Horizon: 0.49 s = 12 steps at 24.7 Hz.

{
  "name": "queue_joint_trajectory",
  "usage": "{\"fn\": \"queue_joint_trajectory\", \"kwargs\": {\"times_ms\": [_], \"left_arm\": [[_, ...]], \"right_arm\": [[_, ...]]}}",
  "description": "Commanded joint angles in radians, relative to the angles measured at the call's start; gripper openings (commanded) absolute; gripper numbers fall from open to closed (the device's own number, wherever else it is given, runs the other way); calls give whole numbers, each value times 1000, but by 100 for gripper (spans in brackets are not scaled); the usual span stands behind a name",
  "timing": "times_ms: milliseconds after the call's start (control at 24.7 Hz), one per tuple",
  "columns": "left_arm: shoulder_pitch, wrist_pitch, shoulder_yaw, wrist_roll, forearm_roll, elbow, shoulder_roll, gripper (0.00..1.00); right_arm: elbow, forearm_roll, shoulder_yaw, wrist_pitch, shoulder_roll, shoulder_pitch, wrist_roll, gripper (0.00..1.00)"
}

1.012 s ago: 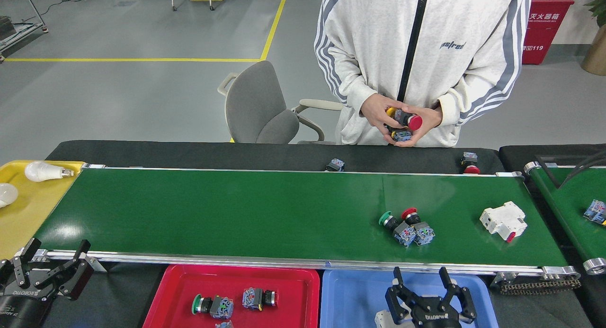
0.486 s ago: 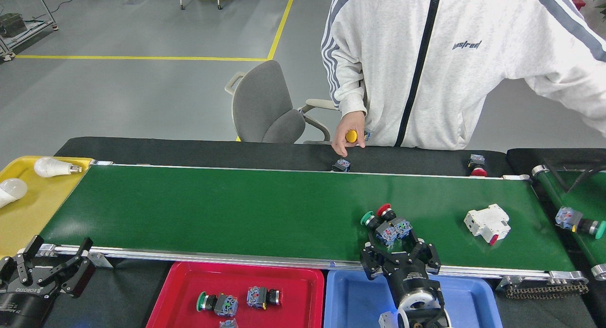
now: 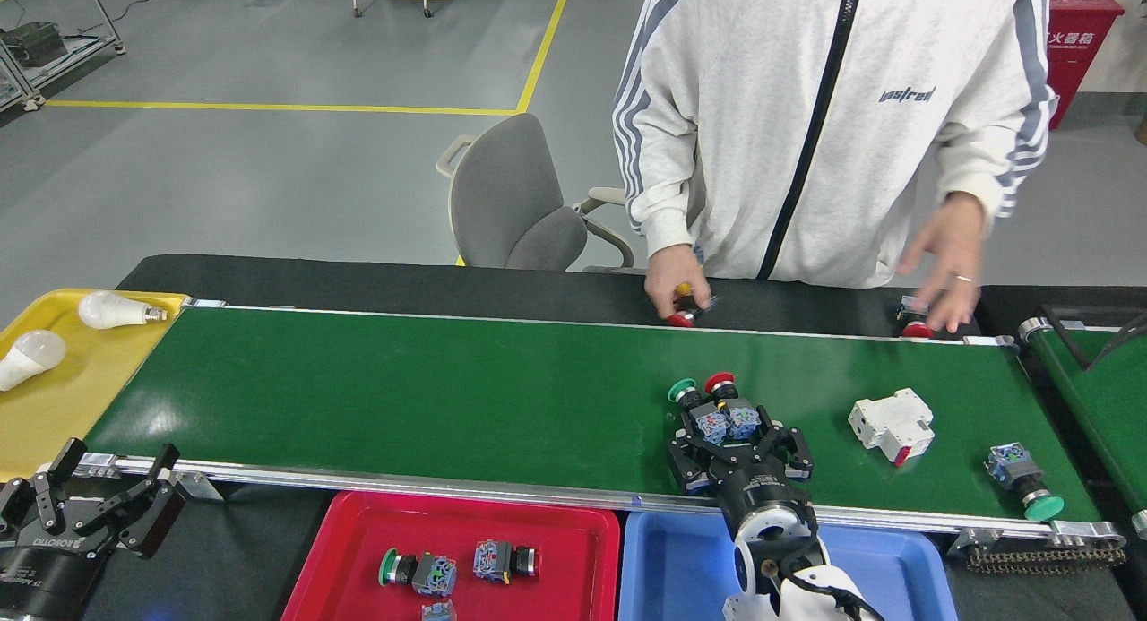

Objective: Pick switch part from conveyor to tray
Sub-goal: 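Grasp another push-button unit with the right gripper, place in red tray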

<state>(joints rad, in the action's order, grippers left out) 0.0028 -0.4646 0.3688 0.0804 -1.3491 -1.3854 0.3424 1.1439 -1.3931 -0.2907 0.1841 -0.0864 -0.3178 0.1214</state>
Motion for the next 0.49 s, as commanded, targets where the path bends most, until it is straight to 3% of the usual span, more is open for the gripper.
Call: {"fn": "queue_joint_trajectory", "kwargs": {"times_ms": [0, 40, 81, 162, 283, 405, 445], "left_arm": [[-21, 3, -21, 4, -2, -9, 12, 100], [-18, 1, -24, 4, -2, -7, 12, 100], [-15, 1, -25, 4, -2, -6, 9, 100], [-6, -2, -27, 4, -2, -9, 7, 100], [-4, -2, -25, 4, -2, -7, 4, 100], [-3, 0, -25, 4, -1, -7, 3, 100], [-3, 0, -22, 4, -1, -7, 3, 100]], "right_arm": [[-12, -3, -30, -5, -3, -21, -2, 29], [-9, -1, -42, -8, 2, -21, -2, 15], [-4, -1, -44, -12, 5, -21, -2, 8], [31, 0, -51, -25, 4, -14, -3, 3], [145, 0, -108, -89, 5, 31, -3, 2], [321, 0, -228, -189, 7, 114, -3, 2], [367, 0, -277, -230, 14, 135, -3, 13]]}}
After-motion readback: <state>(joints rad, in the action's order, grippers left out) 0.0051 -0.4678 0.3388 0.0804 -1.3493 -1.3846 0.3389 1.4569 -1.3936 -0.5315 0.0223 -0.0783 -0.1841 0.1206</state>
